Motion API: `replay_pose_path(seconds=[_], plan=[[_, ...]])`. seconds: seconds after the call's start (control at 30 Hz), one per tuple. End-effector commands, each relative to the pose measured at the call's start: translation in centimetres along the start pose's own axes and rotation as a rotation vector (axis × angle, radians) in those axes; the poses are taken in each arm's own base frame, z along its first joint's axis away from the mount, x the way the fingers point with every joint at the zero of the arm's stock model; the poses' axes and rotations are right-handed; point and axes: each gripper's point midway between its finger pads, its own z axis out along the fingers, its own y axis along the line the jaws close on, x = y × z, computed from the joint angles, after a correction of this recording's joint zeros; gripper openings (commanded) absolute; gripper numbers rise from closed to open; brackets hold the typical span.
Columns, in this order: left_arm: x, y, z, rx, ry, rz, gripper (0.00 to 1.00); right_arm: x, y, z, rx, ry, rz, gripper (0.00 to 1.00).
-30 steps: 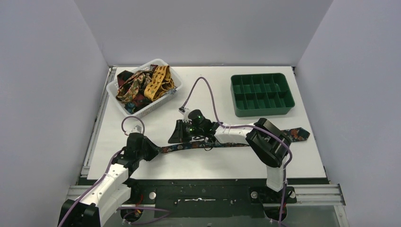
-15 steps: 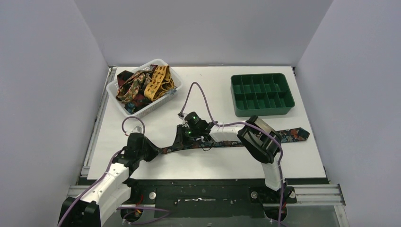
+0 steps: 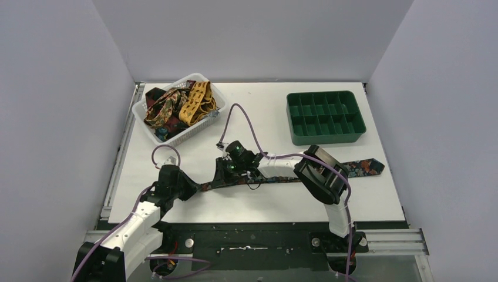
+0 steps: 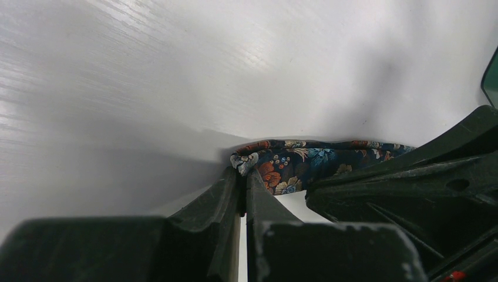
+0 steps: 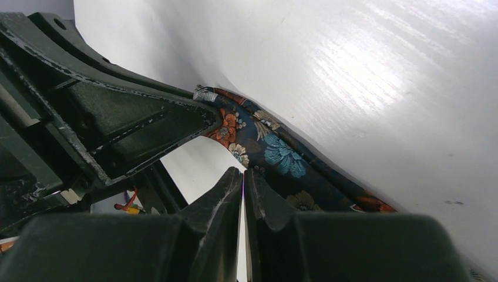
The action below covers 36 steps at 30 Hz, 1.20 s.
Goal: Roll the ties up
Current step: Roll the tie at the center of the board.
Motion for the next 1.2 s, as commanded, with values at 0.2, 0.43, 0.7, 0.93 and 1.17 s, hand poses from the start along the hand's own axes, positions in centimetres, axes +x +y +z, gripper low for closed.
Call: replay_pose_path(seconds=[0.2, 0.43, 0.7, 0.93, 1.17], plan=[[-1.1, -1.8, -0.7, 0.072, -0.044, 0.013, 0.20, -0.8, -3.6, 0.9, 0.086, 0.008, 0.051, 0.09], [-0.8, -1.4, -0.9, 0.084, -0.052, 0.005, 0.51, 0.1, -5.0, 1.3, 0.117, 0.043, 0.075, 0.08], [-0.8, -1.7, -0.6, 0.133, -0.039, 0.015, 0.58, 0.8, -5.3, 1.3, 0.128, 0.084, 0.076, 0.08], [0.0, -2.1, -0.1, 0.176, 0.027, 0.063, 0.56, 1.1, -5.5, 1.5, 0.113, 0.104, 0.086, 0.08], [-0.3, -1.7, 0.7, 0.167, 0.015, 0.075, 0.45, 0.9, -5.4, 1.3, 0.099, 0.106, 0.091, 0.08]])
